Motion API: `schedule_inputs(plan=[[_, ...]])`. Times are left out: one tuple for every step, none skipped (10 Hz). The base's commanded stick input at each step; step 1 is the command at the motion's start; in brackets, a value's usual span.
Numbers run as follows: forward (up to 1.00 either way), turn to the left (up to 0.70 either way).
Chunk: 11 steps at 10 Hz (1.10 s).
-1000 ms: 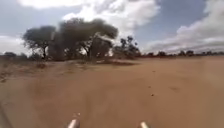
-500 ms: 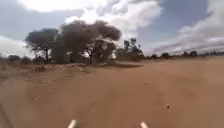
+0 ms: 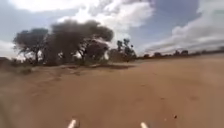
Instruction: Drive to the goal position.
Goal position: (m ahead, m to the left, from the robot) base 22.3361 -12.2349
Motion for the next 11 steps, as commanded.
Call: schedule_inputs(plan=[[0.7,-0.11],[0.7,-0.26],[0.7,-0.13],[0.7,0.0],[0.7,0.0],[0.7,0.0],[0.7,0.0],[0.7,0.0],[0.7,0.0],[0.7,0.0],[0.7,0.0]])
